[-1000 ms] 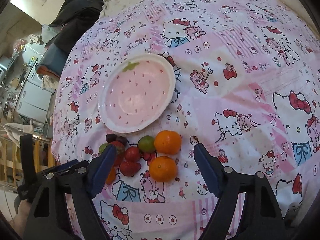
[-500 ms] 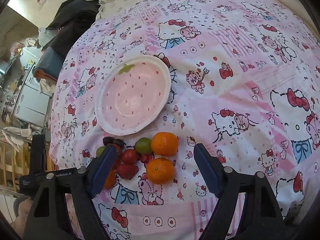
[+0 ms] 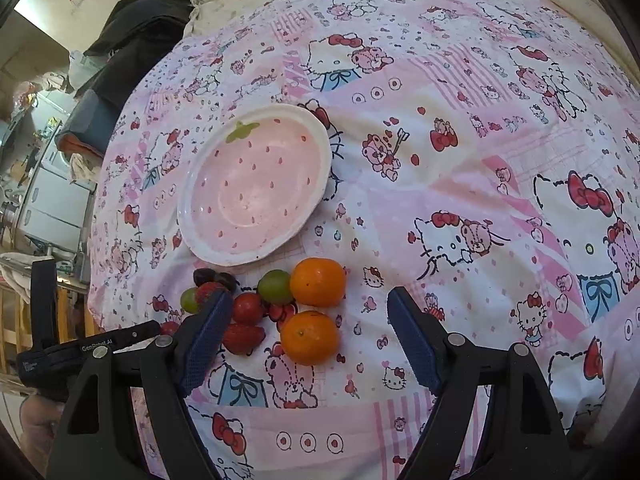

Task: Organize fruits
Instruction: 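Reach the left tool to the red tomato and close on it while the right tool grasps an orange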

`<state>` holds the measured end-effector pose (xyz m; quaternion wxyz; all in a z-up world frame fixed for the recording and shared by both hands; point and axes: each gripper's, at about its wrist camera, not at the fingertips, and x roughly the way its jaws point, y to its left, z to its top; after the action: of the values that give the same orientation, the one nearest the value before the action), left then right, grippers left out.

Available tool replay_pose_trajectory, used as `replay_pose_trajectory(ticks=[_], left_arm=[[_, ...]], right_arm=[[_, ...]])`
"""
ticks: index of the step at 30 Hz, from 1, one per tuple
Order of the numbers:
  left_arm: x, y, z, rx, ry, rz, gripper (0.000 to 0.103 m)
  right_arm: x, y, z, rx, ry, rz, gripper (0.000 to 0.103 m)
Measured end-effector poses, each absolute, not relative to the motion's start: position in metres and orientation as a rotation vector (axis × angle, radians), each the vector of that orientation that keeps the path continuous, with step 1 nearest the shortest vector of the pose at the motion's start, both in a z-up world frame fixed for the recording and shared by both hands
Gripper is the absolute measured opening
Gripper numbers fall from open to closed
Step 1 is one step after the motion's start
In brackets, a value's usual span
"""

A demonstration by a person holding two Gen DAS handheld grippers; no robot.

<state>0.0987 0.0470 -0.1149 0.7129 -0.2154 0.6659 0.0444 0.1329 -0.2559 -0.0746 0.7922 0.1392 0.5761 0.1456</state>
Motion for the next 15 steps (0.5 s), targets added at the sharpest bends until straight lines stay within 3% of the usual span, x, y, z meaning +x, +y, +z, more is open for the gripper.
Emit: replay_pose_trajectory(ticks=[2, 4, 5, 15], left_arm=[[0.100, 0.044, -0.114, -0.489, 1.480, 0.097, 0.017], [0.101, 0.042, -0.114, -0.515, 1.485, 0.087, 0.032], [0.101, 0.041, -0.114, -0.515, 1.484, 0.090, 0.034], [0.097, 0.045, -0.136, -0.669, 1.510, 0.126, 0.034]], right_arm=[[0.133, -0.254, -0.076, 0.295, 1.244, 0.314, 0.082], [0.132, -0.253, -0.077, 0.285, 1.246, 0.315, 0.082], [0.132, -0.252, -0.077, 0.281, 1.246, 0.315, 0.082], [0.131, -0.248, -0.078, 0.262, 1.250, 0.321, 0.082]])
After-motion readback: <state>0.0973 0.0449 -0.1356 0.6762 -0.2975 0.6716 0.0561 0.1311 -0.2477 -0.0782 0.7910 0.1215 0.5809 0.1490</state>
